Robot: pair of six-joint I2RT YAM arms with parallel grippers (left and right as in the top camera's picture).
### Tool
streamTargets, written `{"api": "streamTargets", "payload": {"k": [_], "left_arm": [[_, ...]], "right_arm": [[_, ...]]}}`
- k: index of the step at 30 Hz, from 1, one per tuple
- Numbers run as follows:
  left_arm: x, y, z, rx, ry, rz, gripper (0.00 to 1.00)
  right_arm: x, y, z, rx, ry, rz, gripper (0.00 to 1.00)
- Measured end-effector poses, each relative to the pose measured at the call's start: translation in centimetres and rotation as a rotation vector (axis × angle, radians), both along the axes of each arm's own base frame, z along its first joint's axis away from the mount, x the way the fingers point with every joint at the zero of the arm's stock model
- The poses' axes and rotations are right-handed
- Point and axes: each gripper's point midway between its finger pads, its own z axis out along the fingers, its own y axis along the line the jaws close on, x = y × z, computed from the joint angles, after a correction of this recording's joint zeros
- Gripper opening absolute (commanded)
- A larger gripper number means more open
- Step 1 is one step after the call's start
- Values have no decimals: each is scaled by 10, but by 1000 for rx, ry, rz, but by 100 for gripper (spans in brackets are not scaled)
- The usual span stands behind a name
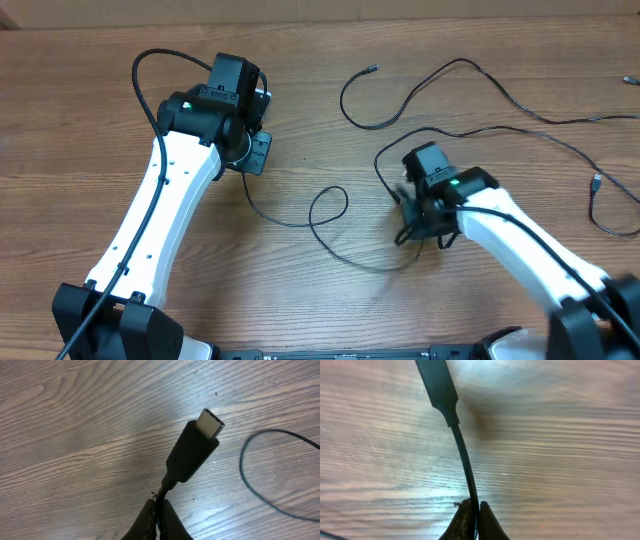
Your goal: Untangle cables
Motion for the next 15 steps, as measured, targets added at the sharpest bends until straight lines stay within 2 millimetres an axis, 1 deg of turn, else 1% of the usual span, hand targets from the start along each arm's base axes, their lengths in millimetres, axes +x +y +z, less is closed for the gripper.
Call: {"api": "streamTargets", "payload": {"k": [1, 5, 8, 12, 15], "left_arm": [[0, -1, 0, -6, 2, -2, 4], [-2, -5, 0, -23, 8, -9, 4], [-5, -10, -1, -26, 19, -25, 4], [-11, -31, -1, -27, 19, -86, 4], [-16, -50, 0, -30, 11, -140, 4]], "right_arm": [[2, -1, 4, -2, -14, -10, 4], [10, -10, 44, 4, -144, -121, 4], [5, -23, 62, -18, -199, -196, 4], [-4, -56, 78, -68, -241, -332, 4], [-8, -87, 87, -92, -265, -463, 4]]}}
